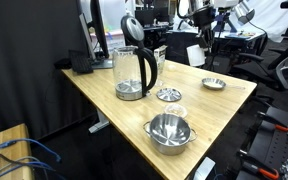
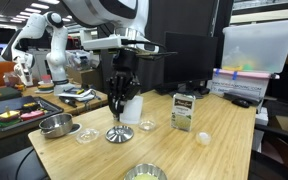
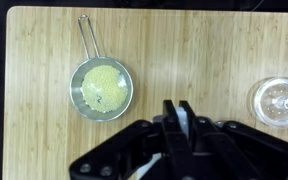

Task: Pour the contents from the white cup into the glass cup then put the white cup on the table

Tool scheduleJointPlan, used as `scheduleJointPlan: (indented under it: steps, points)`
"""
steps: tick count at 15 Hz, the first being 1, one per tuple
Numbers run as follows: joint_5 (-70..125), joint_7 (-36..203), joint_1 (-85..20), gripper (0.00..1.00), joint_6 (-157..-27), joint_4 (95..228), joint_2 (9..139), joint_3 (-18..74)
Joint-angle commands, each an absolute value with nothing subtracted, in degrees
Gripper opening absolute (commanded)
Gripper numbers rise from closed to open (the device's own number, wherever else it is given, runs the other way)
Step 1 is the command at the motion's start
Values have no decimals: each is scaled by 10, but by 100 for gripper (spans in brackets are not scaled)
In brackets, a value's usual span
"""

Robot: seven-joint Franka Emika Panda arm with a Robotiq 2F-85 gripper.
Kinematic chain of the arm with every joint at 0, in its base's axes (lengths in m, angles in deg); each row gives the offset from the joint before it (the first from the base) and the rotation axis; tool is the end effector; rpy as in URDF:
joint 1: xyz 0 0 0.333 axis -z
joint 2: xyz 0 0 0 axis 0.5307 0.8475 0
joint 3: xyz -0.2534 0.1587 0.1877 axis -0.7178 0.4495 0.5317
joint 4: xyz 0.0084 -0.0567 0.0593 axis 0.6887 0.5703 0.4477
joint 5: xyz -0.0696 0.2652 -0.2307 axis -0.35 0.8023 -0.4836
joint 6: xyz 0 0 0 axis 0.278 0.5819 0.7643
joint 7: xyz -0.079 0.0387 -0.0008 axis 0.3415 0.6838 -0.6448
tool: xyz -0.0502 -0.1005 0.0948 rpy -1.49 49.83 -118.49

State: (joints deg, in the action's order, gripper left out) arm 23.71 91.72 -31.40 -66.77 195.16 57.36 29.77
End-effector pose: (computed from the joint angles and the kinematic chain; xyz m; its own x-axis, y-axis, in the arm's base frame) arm 0.4532 -0.0344 0.3866 0.9556 0.0523 -0.2900 0.0762 -0.9945 0.0716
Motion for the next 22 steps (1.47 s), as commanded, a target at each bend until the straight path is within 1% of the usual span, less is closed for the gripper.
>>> scheduleJointPlan:
  steps: [1,2,11,16,22]
  points:
    - [237,917,-311,9,-666,1951,574,301]
    - [237,917,-311,2,-666,1951,574,301]
    - [178,960,-338,2,-627,1869,623,330]
    - [111,1024,-347,2,-542,1777,707,337]
    - [40,1067,-368,2,-481,1661,774,345]
